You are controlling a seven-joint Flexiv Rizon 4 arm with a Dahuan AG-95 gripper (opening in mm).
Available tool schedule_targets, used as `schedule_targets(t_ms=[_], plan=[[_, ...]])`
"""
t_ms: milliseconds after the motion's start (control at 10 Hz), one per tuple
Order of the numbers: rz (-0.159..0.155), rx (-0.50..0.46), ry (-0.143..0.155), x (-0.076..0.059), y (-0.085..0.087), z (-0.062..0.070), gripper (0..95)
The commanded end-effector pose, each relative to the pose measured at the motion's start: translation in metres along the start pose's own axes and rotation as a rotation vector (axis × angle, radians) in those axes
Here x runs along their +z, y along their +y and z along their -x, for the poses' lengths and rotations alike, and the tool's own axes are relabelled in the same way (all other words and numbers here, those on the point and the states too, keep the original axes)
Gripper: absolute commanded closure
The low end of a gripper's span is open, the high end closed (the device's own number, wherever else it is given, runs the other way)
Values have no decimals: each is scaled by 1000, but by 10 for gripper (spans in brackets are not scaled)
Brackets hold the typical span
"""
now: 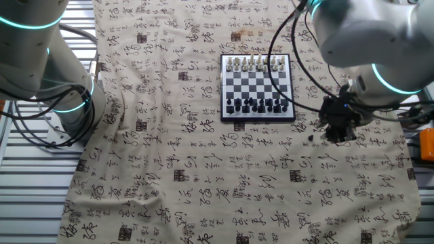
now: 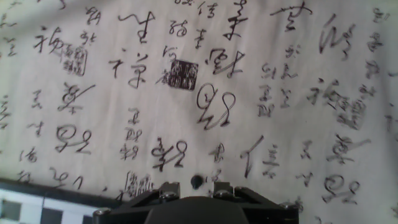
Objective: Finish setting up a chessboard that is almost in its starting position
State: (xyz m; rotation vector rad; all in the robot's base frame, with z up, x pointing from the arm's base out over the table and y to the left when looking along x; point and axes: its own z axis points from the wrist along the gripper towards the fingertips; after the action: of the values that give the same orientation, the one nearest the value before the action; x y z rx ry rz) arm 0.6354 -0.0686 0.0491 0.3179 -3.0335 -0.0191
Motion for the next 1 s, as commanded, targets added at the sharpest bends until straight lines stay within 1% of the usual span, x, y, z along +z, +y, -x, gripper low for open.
schedule_targets(t_ms=[100,700,1000], plan=[[5,-2,-1,5,0,-5,760],[2,0,-7,23,6,-13,760],[0,-4,-11,28,5,-15,760]])
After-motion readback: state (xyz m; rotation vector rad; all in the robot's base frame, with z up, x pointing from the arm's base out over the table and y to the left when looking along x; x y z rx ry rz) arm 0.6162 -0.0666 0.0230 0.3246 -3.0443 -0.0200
